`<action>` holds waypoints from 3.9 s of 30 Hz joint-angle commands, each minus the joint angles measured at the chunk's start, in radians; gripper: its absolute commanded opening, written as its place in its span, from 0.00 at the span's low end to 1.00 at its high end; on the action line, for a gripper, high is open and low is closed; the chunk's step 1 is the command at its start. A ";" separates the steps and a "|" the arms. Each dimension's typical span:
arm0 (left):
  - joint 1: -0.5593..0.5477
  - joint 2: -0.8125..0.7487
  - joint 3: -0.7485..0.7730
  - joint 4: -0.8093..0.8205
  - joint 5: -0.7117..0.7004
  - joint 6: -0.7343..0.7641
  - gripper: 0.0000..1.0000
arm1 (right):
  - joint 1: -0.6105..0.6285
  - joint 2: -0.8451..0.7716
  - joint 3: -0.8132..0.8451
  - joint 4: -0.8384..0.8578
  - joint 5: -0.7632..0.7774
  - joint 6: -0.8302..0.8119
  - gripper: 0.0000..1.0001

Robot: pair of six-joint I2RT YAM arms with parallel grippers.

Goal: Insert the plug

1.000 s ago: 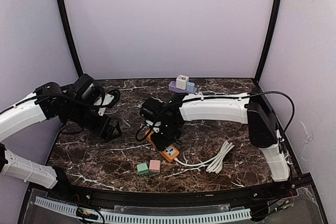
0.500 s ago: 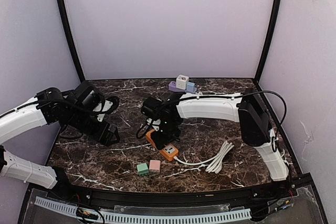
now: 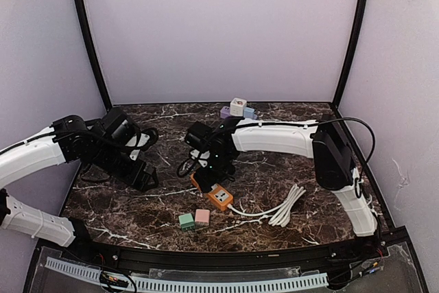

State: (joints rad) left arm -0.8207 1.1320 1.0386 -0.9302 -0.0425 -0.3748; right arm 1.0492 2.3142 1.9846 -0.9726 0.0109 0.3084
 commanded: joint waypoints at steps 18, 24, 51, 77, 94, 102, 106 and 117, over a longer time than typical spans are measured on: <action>-0.049 0.108 -0.088 0.111 0.174 -0.103 0.84 | -0.077 -0.255 -0.056 0.032 0.057 -0.060 0.99; -0.125 0.199 -0.067 0.109 0.176 -0.201 0.79 | -0.089 -0.341 -0.150 0.052 0.074 -0.081 0.99; -0.345 0.606 0.178 0.026 0.105 -0.793 0.77 | -0.135 -0.515 -0.369 0.180 0.077 -0.121 0.99; -0.345 0.686 0.187 0.009 0.075 -0.841 0.63 | -0.175 -0.519 -0.383 0.204 -0.043 -0.130 0.99; -0.324 0.698 0.116 0.125 0.058 -0.848 0.54 | -0.182 -0.487 -0.376 0.210 -0.160 -0.131 0.99; -0.308 0.698 0.088 0.159 -0.017 -0.763 0.40 | -0.209 -0.499 -0.389 0.217 -0.196 -0.133 0.99; -0.296 0.697 0.097 0.110 -0.040 -0.684 0.37 | -0.228 -0.518 -0.403 0.222 -0.203 -0.136 0.99; -0.228 0.670 0.041 0.146 -0.030 -0.382 0.40 | -0.269 -0.579 -0.442 0.231 -0.200 -0.144 0.99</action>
State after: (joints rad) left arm -1.0851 1.7943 1.1217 -0.7532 -0.0269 -0.8967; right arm 0.7952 1.7851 1.5616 -0.7650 -0.1837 0.1761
